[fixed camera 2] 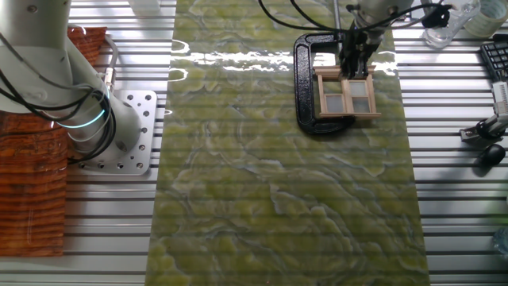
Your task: Open a sliding window
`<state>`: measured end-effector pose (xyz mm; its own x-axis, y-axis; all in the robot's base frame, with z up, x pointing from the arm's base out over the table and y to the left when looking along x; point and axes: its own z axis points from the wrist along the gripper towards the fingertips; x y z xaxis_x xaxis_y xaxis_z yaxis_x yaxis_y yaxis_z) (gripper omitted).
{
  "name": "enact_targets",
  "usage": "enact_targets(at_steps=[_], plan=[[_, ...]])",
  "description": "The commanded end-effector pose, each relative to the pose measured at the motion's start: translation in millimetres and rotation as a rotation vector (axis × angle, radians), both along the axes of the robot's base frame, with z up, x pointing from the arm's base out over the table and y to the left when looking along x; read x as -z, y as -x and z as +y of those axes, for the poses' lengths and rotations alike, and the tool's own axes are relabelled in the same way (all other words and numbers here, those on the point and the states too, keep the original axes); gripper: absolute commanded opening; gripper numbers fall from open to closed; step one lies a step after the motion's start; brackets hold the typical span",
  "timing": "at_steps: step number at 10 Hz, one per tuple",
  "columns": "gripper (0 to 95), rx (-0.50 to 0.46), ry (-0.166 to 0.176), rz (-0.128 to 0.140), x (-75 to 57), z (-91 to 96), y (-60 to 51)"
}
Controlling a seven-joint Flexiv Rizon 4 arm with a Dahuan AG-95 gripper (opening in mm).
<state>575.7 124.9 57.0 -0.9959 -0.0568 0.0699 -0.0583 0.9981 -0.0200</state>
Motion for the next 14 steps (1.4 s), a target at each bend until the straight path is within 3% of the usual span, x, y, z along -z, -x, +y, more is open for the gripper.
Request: enact_targets(at_steps=[1,7,10,11,12,14], plan=[[0.0,-0.005,-0.003,-0.008,-1.2,0.3,-1.2],[0.0,-0.046,-0.005,0.005,-5.0,-0.3,-2.6],[0.0,-0.021,-0.008,-0.025,-4.7,-2.2,-3.1],[0.0,-0.022,-0.027,-0.05,-5.7,-13.7,-7.8],[0.0,-0.023,-0.043,-0.053,-6.8,-21.5,-13.0],[0.0,-0.031,-0.039,-0.055,-3.5,-29.9,-21.8]])
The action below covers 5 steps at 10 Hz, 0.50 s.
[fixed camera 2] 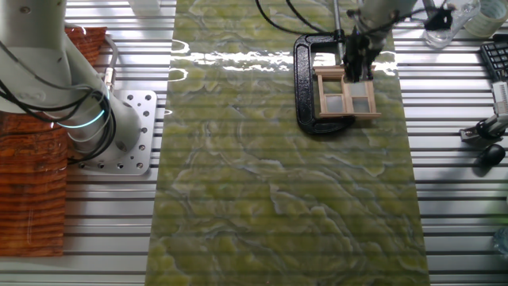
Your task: Open a sliding window
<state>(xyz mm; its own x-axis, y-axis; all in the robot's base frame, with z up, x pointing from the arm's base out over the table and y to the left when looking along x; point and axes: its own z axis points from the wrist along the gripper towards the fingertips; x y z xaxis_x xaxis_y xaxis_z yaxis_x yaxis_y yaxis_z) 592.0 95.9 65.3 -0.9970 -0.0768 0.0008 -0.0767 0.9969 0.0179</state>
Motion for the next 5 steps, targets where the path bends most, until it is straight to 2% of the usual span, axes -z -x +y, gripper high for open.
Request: enact_targets(at_steps=[1,5], plan=[[0.0,-0.026,0.003,0.002,10.3,-2.6,-5.3],[0.0,-0.039,0.019,0.001,14.2,0.4,-4.7]])
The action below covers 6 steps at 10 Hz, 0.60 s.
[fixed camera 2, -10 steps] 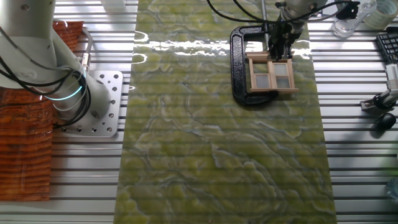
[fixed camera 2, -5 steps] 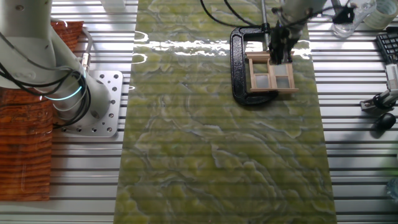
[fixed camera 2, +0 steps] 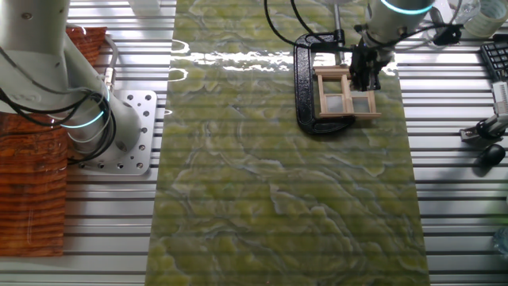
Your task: Open a sliding window
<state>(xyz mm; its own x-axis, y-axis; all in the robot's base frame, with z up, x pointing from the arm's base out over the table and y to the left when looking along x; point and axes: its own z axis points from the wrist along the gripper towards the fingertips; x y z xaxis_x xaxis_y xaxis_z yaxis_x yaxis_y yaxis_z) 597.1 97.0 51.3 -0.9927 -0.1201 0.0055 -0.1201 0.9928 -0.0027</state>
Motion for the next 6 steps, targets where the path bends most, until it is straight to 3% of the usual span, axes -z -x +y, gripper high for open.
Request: enact_targets(at_steps=[1,6], plan=[[0.0,0.013,0.0,-0.007,0.5,-0.9,0.5],[0.0,0.015,0.024,-0.014,0.3,-2.2,0.3]])
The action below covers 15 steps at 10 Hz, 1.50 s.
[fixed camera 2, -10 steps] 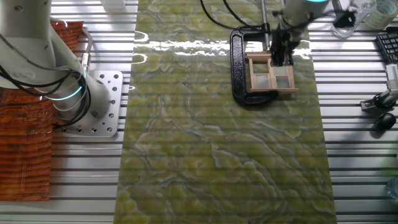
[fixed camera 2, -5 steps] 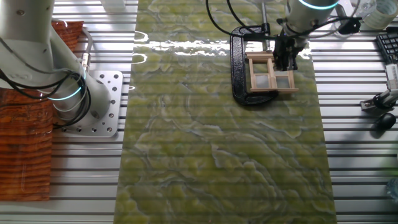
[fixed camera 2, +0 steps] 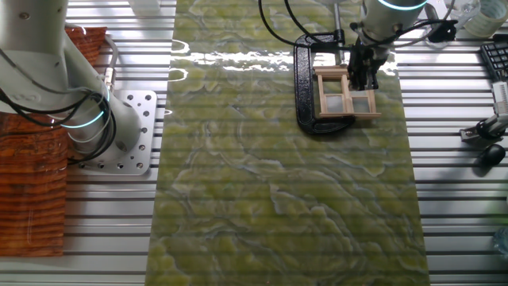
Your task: Open a sliding window
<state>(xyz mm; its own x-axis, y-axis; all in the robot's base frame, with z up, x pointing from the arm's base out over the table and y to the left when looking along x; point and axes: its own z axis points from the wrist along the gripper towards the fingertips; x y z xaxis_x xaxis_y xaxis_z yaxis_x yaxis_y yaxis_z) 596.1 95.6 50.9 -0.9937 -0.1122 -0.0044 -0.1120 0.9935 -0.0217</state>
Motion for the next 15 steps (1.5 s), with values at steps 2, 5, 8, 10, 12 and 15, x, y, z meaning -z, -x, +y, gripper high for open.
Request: enact_targets(at_steps=[2,5,8,10,12,15], plan=[[0.0,-0.027,0.011,0.002,1.1,-1.9,-0.7],[0.0,-0.019,0.015,0.004,1.9,-1.5,-0.6],[0.0,-0.023,0.039,0.055,1.9,-1.5,-0.6],[0.0,-0.019,0.042,0.054,1.9,-1.5,-0.6],[0.0,-0.008,0.042,0.038,7.8,-6.2,-6.6],[0.0,0.032,0.037,-0.002,12.0,-8.0,-14.3]])
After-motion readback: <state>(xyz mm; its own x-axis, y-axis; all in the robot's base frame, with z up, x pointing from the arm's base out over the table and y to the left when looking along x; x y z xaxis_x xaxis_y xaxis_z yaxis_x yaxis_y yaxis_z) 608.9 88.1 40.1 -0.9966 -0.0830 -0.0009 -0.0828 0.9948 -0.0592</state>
